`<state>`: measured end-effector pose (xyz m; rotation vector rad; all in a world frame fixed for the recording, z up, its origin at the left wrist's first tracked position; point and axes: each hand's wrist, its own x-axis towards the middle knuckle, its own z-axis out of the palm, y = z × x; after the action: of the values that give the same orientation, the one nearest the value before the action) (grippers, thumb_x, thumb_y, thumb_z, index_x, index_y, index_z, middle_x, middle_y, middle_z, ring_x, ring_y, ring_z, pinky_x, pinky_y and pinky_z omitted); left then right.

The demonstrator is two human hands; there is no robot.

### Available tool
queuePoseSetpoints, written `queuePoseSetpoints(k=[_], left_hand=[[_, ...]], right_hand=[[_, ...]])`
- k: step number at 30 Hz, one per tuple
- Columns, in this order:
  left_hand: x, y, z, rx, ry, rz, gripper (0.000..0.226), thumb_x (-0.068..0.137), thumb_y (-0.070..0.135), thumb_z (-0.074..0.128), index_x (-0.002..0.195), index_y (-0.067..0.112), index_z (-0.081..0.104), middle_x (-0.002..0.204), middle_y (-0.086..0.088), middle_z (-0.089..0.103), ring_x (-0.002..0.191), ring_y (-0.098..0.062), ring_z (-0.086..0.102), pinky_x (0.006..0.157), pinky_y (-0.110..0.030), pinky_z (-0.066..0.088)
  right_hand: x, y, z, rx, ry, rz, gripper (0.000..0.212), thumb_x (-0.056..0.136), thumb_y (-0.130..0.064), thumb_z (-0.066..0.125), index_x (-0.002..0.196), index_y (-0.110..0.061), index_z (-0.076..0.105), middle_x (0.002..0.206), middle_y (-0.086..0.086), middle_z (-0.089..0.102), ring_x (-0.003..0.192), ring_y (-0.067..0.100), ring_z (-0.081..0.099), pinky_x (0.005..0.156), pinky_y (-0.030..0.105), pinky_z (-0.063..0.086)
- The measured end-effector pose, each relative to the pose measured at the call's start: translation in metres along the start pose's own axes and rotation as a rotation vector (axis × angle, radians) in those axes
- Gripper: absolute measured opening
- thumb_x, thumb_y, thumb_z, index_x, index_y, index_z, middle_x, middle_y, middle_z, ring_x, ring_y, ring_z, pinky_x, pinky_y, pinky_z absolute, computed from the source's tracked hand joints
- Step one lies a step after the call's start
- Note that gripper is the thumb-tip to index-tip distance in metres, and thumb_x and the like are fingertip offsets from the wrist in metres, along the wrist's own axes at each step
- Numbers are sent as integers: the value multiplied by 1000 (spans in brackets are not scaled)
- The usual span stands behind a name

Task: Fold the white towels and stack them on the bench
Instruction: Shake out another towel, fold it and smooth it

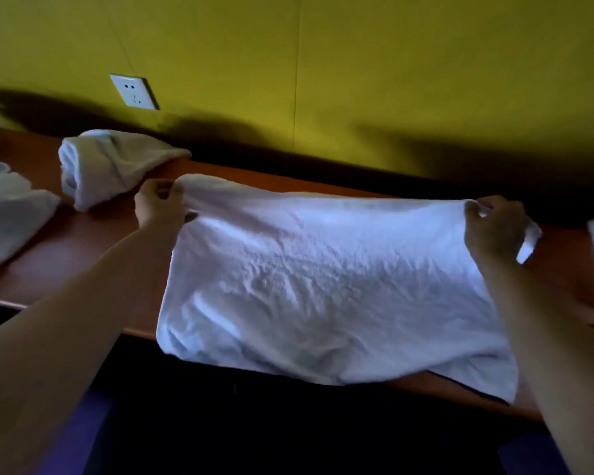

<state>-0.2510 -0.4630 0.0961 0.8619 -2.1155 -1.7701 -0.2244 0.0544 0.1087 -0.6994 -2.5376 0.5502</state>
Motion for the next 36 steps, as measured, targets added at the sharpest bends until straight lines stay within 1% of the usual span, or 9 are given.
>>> queuePoseSetpoints(k=[6,10,12,15,18,21,26,31,36], left_hand=[[40,-24,44,131,79,79,24,92,30,69,110,16,64,104,-2,62,93,-25,66,72,-46,63],[44,-44,56,463,-133,193,60,89,44,66,142,25,46,142,-9,51,129,-30,49,110,-48,41],[22,-57,62,659,-275,388,67,93,47,57,151,20,36,153,-17,36,139,-37,37,113,-50,32],[-44,-76,79,868,-318,645,61,94,48,48,149,21,43,155,-18,36,138,-44,37,108,-58,31],[-128,-99,94,1005,-311,667,60,93,50,39,150,32,40,159,-13,33,143,-41,32,112,-60,26],[-182,-132,93,1130,-343,636,67,91,56,36,155,38,29,163,-10,26,148,-41,22,116,-63,15],[-168,-149,94,1199,-381,595,73,89,68,27,156,47,9,168,-1,9,152,-38,10,116,-68,4],[-117,-135,101,1226,-397,604,74,86,71,22,156,49,7,168,1,3,153,-38,6,115,-69,2],[-111,-135,99,1216,-390,603,71,88,68,23,156,49,12,168,0,7,152,-37,9,117,-65,2]], right_hand=[[38,17,63,-33,-42,-25,27,92,-31,61,110,-13,70,116,21,63,104,45,61,90,48,47],[34,30,79,-9,-210,-142,44,88,-24,68,130,-14,61,141,18,51,129,36,51,107,44,39],[15,41,82,-65,-243,-252,48,86,-26,65,132,-12,59,135,19,57,126,38,53,103,47,43],[-35,55,83,-115,-238,-430,50,92,-38,56,136,-15,58,135,15,61,123,35,58,98,46,49],[-85,66,77,-166,-295,-461,55,99,-48,47,146,-20,47,148,11,51,132,31,52,107,46,41],[-120,76,67,-266,-391,-428,67,99,-64,30,156,-28,29,161,4,32,148,25,31,119,51,19],[-125,75,72,-329,-569,-336,79,94,-75,10,159,-34,-8,169,-3,-3,155,18,-4,122,55,-5],[-120,51,94,-305,-553,-305,81,93,-76,13,158,-34,-11,169,-1,-5,155,18,-7,122,54,-9],[-120,45,98,-253,-508,-314,78,96,-71,22,161,-30,4,168,1,7,155,21,5,123,52,-3]])
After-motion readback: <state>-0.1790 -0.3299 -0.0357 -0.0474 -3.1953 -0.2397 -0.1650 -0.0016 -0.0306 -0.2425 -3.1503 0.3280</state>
